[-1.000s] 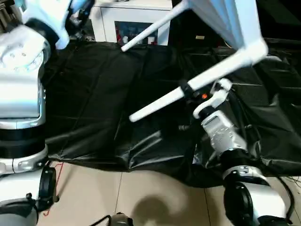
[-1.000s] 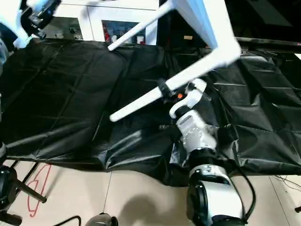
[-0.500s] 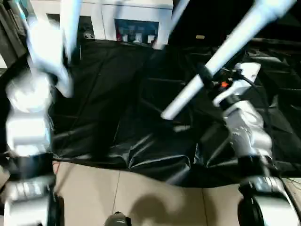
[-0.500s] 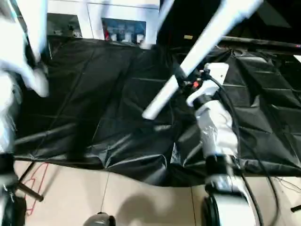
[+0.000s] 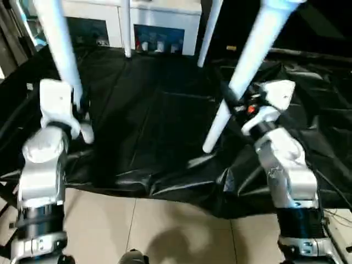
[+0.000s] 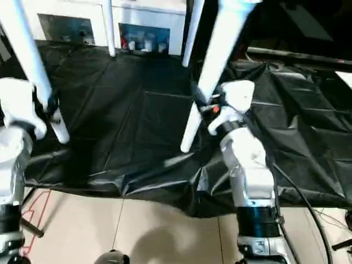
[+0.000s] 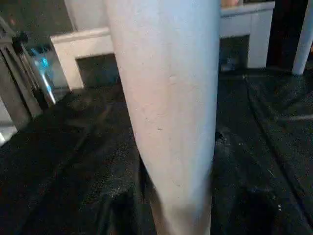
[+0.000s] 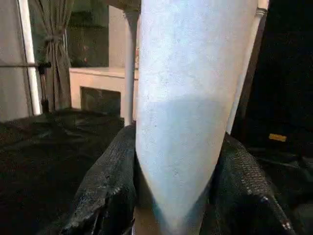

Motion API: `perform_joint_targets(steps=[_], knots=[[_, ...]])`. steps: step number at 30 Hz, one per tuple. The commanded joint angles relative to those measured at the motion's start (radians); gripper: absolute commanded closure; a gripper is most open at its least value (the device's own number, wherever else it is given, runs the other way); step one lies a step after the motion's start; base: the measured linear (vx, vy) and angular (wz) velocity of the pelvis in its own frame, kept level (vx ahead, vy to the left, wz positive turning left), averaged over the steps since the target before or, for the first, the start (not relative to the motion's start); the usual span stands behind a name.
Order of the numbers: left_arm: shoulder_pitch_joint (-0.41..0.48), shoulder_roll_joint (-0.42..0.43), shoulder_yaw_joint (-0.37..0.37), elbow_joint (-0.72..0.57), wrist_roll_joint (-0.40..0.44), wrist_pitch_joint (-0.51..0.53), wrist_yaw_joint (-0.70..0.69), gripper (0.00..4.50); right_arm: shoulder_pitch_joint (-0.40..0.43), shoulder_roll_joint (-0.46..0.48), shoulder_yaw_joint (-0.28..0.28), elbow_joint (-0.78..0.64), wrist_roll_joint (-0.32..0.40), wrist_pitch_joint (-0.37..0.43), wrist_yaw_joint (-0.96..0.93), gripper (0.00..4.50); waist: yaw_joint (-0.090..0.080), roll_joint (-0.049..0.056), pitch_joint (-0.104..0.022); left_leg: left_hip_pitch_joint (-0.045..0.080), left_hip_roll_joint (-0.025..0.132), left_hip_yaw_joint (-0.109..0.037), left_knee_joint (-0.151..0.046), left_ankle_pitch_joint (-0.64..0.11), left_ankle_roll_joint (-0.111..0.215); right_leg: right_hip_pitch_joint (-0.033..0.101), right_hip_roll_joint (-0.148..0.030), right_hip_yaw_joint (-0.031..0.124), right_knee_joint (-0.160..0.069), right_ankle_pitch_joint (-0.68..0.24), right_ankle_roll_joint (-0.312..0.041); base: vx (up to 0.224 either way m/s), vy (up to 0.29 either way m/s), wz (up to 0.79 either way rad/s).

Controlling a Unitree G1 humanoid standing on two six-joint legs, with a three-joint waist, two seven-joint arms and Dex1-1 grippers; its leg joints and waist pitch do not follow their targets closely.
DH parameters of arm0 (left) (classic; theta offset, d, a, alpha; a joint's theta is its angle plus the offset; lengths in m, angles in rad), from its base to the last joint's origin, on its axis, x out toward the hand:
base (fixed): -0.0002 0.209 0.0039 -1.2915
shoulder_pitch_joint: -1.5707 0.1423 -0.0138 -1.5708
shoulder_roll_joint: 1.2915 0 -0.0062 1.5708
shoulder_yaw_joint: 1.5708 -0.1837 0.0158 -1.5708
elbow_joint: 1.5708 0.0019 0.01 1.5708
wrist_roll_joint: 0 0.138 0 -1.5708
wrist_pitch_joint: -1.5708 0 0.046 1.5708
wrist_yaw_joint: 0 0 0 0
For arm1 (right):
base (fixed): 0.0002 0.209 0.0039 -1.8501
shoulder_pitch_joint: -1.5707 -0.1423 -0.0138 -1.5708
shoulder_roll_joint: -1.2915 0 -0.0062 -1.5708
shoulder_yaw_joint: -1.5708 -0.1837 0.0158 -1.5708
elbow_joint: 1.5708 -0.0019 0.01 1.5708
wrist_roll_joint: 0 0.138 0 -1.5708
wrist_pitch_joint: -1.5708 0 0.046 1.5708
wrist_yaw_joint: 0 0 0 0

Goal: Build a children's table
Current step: Flip table

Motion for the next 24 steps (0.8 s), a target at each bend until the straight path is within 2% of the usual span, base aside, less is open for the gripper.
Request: perform_joint_targets(steps=[1,3,4,5,6,8,9,11,13,14,15,17,18,19,20,21,23,24], knots=[[0.004,-0.003,-0.104,0.004,0.046,-0.037,-0.038,2.88,0.027,0.014,0.117,0.025,-0.038,0.053,0.024,2.86,-0.016,0.027,-0.046,0.053,0.065,-0.039,-0.096,-0.476,-0.118,-0.002,-0.092,0.063,-0.106,-0.272,-0.099,0.000,0.000,0.00],[0.016,0.000,-0.103,0.053,0.045,-0.072,-0.040,2.88,0.032,0.020,0.127,0.050,-0.063,0.065,-0.005,2.86,-0.018,0.020,-0.041,0.056,0.063,-0.040,-0.102,-0.500,-0.118,-0.003,-0.091,0.062,-0.113,-0.308,-0.092,0.000,0.000,0.00],[0.021,0.003,-0.102,0.093,0.048,-0.111,-0.026,2.88,0.039,0.024,0.132,0.055,-0.073,0.081,-0.015,2.86,-0.016,0.016,-0.045,0.059,0.061,-0.042,-0.103,-0.487,-0.114,0.002,-0.095,0.064,-0.116,-0.314,-0.085,0.000,0.000,0.00],[0.021,0.004,-0.102,0.097,0.050,-0.116,-0.022,2.88,0.039,0.024,0.132,0.056,-0.073,0.081,-0.015,2.86,-0.015,0.020,-0.046,0.059,0.062,-0.043,-0.104,-0.478,-0.114,0.001,-0.096,0.065,-0.116,-0.302,-0.083,0.000,0.000,0.00],[0.023,0.015,-0.110,0.124,0.071,-0.150,-0.003,2.88,0.039,0.026,0.131,0.065,-0.079,0.079,-0.021,2.86,-0.019,0.020,-0.048,0.056,0.063,-0.044,-0.107,-0.472,-0.118,0.003,-0.091,0.065,-0.114,-0.265,-0.080,0.000,0.000,0.00],[0.030,0.025,-0.121,0.135,0.078,-0.150,-0.012,2.88,0.037,0.028,0.127,0.077,-0.087,0.077,-0.032,2.86,-0.022,0.016,-0.050,0.058,0.063,-0.044,-0.108,-0.479,-0.123,0.003,-0.091,0.064,-0.110,-0.238,-0.081,0.000,0.000,0.00],[0.036,0.024,-0.115,0.132,0.065,-0.147,-0.017,2.88,0.036,0.028,0.122,0.082,-0.088,0.074,-0.036,2.51,-0.023,0.016,-0.051,0.059,0.063,-0.043,-0.108,-0.482,-0.124,0.003,-0.090,0.064,-0.109,-0.233,-0.083,0.000,0.000,0.00],[0.054,0.027,-0.099,0.113,0.051,-0.131,-0.014,2.32,0.040,0.032,0.103,0.086,-0.083,0.069,-0.048,2.16,-0.029,0.016,-0.049,0.061,0.064,-0.043,-0.108,-0.505,-0.127,0.000,-0.090,0.064,-0.109,-0.248,-0.092,0.000,0.000,0.00],[0.066,0.028,-0.085,0.106,0.044,-0.134,-0.008,2.18,0.046,0.032,0.093,0.076,-0.075,0.072,-0.050,2.10,-0.032,0.014,-0.048,0.062,0.063,-0.044,-0.109,-0.525,-0.127,-0.001,-0.091,0.064,-0.113,-0.280,-0.092,0.000,0.000,0.00],[0.077,0.030,-0.075,0.102,0.037,-0.141,-0.008,2.10,0.053,0.032,0.087,0.064,-0.071,0.078,-0.055,2.03,-0.036,0.019,-0.046,0.060,0.062,-0.047,-0.110,-0.538,-0.126,-0.001,-0.092,0.064,-0.116,-0.308,-0.087,0.000,0.000,0.00],[0.100,0.032,-0.053,0.080,0.018,-0.151,-0.013,1.79,0.066,0.028,0.083,0.037,-0.064,0.090,-0.056,1.76,-0.040,0.018,-0.047,0.059,0.063,-0.047,-0.110,-0.540,-0.126,0.001,-0.092,0.065,-0.118,-0.317,-0.086,0.000,0.000,0.00],[0.133,0.030,-0.030,0.038,-0.020,-0.160,-0.025,1.72,0.083,0.023,0.081,0.000,-0.058,0.104,-0.051,1.69,-0.039,0.020,-0.054,0.053,0.065,-0.047,-0.109,-0.492,-0.119,0.008,-0.092,0.065,-0.111,-0.256,-0.098,0.000,0.000,0.00],[0.143,0.030,-0.024,0.025,-0.033,-0.164,-0.029,1.62,0.089,0.023,0.079,-0.011,-0.055,0.108,-0.049,1.57,-0.040,0.019,-0.061,0.047,0.068,-0.045,-0.109,-0.433,-0.111,0.012,-0.086,0.062,-0.101,-0.155,-0.109,0.000,0.000,0.00],[0.164,0.024,-0.009,-0.012,-0.055,-0.153,-0.029,1.62,0.100,0.021,0.077,-0.031,-0.050,0.116,-0.048,1.57,-0.038,0.020,-0.067,0.043,0.065,-0.038,-0.100,-0.343,-0.092,0.016,-0.083,0.061,-0.090,-0.027,-0.124,0.000,0.000,0.00],[0.208,0.014,0.008,-0.085,-0.089,-0.133,-0.037,1.48,0.122,0.013,0.076,-0.067,-0.044,0.132,-0.044,1.45,-0.037,0.021,-0.068,0.042,0.065,-0.036,-0.097,-0.309,-0.085,0.017,-0.084,0.060,-0.084,0.023,-0.133,0.000,0.000,0.00],[0.222,0.010,0.012,-0.108,-0.097,-0.128,-0.038,1.48,0.129,0.010,0.076,-0.079,-0.042,0.138,-0.043,1.45,-0.034,0.021,-0.067,0.031,0.064,-0.032,-0.090,-0.213,-0.056,0.025,-0.081,0.056,-0.075,0.145,-0.141,0.000,0.000,0.00],[0.261,-0.002,0.020,-0.167,-0.116,-0.118,-0.037,1.34,0.151,0.003,0.076,-0.113,-0.034,0.158,-0.041,1.31,-0.036,0.018,-0.065,0.031,0.061,-0.028,-0.087,-0.200,-0.041,0.024,-0.080,0.056,-0.075,0.161,-0.144,0.000,0.000,0.00],[0.320,-0.027,0.026,-0.255,-0.152,-0.100,-0.042,1.18,0.195,-0.007,0.070,-0.181,-0.019,0.195,-0.046,1.15,-0.035,0.020,-0.061,0.030,0.061,-0.028,-0.089,-0.213,-0.034,0.025,-0.081,0.056,-0.078,0.129,-0.141,0.000,0.000,0.00]])
